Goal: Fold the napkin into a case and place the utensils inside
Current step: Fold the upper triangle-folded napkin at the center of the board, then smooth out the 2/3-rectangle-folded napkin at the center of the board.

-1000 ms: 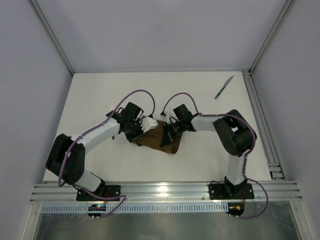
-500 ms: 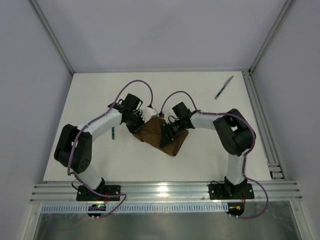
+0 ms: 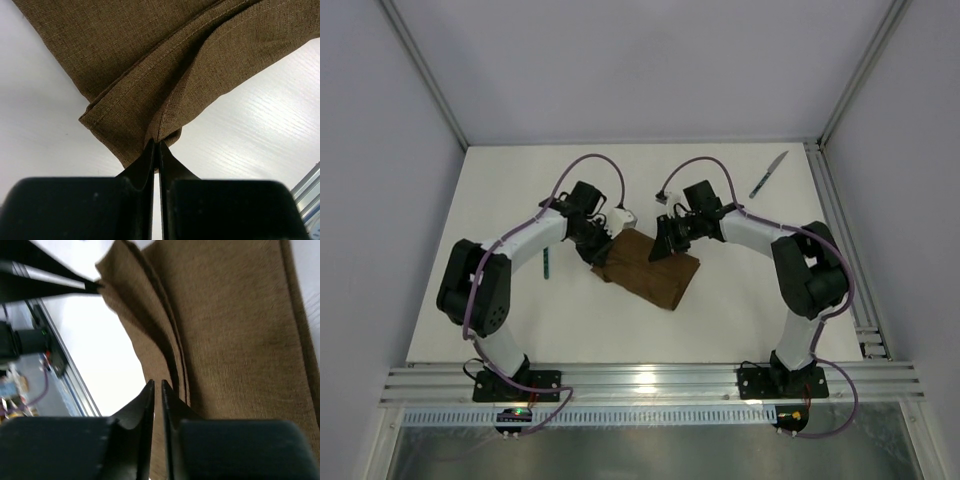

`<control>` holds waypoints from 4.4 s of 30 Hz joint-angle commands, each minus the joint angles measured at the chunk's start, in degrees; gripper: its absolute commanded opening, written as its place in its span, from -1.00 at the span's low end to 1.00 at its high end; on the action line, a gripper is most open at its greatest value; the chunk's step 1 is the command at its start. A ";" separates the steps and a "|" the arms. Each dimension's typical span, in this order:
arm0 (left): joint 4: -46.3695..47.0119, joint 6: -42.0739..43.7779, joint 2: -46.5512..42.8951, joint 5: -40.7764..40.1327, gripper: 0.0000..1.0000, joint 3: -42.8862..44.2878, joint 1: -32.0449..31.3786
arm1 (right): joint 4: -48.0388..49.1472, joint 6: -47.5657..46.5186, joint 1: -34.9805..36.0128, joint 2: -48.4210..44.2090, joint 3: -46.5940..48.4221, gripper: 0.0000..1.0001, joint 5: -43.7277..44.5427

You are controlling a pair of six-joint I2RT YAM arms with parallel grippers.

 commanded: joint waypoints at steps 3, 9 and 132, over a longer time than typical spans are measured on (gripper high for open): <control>-0.71 -2.73 1.78 3.46 -1.00 3.43 0.88 | 11.32 13.23 1.31 5.32 5.33 -0.85 6.02; -2.12 -3.52 5.12 5.65 -1.00 6.59 1.15 | 12.03 18.78 2.81 15.00 10.01 -0.93 8.39; 5.61 -16.53 17.87 14.62 -1.00 14.59 7.39 | 24.42 13.50 12.48 -4.79 -4.94 -0.81 29.42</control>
